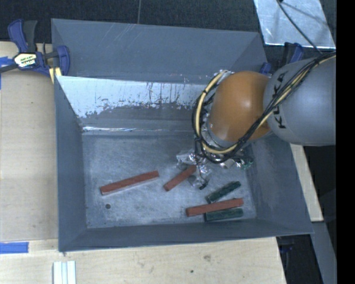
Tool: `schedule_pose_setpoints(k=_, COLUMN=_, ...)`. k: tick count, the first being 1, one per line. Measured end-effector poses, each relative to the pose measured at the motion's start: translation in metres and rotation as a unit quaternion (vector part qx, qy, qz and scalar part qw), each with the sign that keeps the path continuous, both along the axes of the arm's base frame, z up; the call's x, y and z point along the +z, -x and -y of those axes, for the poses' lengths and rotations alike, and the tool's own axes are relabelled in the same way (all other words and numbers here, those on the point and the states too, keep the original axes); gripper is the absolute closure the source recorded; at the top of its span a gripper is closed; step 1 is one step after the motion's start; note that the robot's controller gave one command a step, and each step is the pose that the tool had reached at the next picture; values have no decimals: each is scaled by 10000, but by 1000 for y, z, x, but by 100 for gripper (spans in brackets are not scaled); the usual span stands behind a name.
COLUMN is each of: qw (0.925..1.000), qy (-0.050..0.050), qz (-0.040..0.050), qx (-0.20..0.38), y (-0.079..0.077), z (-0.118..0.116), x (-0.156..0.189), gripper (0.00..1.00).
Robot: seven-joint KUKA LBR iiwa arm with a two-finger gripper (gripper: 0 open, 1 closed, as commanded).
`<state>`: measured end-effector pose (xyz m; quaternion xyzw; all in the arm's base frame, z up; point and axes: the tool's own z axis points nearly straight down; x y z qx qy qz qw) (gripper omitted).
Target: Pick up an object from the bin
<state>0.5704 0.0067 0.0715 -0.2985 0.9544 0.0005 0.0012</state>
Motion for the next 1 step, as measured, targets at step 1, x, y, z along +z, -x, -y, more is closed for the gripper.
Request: schedule_pose_setpoints(k=1, qw=9952, qy=8, qz=39, qx=975, y=10, z=-16, x=164, gripper=100)
